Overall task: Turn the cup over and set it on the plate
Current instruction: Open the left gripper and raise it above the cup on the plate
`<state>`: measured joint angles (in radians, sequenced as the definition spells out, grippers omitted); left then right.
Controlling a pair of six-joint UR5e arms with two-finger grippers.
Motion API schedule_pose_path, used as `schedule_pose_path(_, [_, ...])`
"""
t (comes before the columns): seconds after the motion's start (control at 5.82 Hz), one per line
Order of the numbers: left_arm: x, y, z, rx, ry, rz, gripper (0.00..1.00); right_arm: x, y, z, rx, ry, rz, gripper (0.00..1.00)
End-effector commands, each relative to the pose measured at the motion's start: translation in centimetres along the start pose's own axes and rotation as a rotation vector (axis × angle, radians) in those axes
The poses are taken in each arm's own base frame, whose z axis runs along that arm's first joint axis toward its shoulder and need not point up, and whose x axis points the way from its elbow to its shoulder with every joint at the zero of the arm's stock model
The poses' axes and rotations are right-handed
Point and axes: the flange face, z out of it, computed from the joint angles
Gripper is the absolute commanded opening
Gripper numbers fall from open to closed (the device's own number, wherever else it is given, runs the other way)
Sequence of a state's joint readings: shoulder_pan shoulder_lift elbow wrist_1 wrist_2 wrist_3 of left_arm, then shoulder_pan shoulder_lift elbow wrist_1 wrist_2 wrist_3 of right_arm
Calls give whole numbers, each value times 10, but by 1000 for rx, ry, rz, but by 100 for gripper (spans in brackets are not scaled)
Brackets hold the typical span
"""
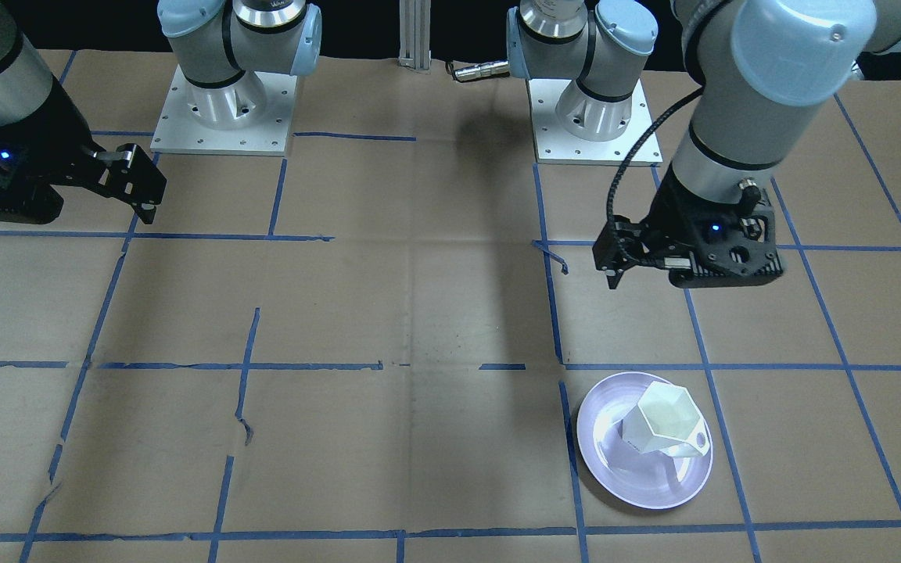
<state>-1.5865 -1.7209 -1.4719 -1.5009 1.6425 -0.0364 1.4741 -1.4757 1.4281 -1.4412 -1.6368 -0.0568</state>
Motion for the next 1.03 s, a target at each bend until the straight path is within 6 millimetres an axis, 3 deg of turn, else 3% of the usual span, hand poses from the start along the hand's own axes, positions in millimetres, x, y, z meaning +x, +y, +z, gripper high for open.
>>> schedule_pose_path(0.0, [44,39,-29,-71,-4,18,100,0,0,0,-1,0,0,100])
schedule_pose_path(0.34, [41,56,-37,-79,63,13,99,0,0,0,1,0,0,100])
schedule_pose_path(0.86, [35,55,-41,-67,42,13,99,0,0,0,-1,0,0,100])
